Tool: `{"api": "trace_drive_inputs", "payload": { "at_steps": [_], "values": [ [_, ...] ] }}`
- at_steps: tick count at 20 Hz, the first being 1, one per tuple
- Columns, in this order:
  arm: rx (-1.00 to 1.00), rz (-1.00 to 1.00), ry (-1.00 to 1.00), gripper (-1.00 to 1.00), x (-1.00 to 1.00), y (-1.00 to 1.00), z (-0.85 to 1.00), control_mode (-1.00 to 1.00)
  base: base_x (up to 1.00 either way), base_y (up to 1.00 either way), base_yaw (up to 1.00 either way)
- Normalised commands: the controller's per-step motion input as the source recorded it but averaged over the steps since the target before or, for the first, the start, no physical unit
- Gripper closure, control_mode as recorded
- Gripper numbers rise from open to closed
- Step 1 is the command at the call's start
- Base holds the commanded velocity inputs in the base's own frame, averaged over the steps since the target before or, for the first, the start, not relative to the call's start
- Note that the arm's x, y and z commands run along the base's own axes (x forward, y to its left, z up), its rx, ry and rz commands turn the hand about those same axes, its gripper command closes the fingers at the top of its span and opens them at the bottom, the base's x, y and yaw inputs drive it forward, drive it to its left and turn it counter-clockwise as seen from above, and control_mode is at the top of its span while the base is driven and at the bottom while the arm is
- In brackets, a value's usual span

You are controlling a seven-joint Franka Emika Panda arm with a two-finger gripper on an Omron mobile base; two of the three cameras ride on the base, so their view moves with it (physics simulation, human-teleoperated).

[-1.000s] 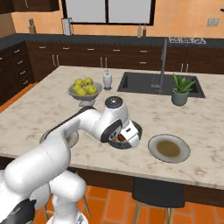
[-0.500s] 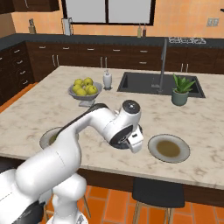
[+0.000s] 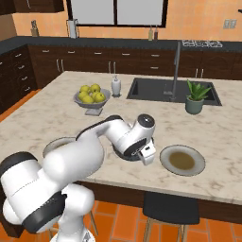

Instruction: Pick the chicken drumstick and bell pepper from their plates and place them in the bowl. Then put the bowl in the fridge.

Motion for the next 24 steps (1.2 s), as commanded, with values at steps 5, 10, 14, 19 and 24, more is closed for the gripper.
{"api": "trace_drive_inputs", "payload": {
  "at_steps": [5,10,14,19,24],
  "values": [
    [0.01,0.0,0.0,-1.0,0.32,0.0,-0.41,-1.0,0.0,0.0,0.0],
    [0.0,0.0,0.0,-1.0,0.09,0.0,-0.43,-1.0,0.0,0.0,0.0],
    [0.0,0.0,0.0,-1.0,0.22,0.0,-0.35,-1.0,0.0,0.0,0.0],
    [0.0,0.0,0.0,-1.0,0.27,0.0,-0.28,-1.0,0.0,0.0,0.0],
    [0.0,0.0,0.0,1.0,0.2,0.0,-0.14,-1.0,0.0,0.0,0.0]
  ]
}}
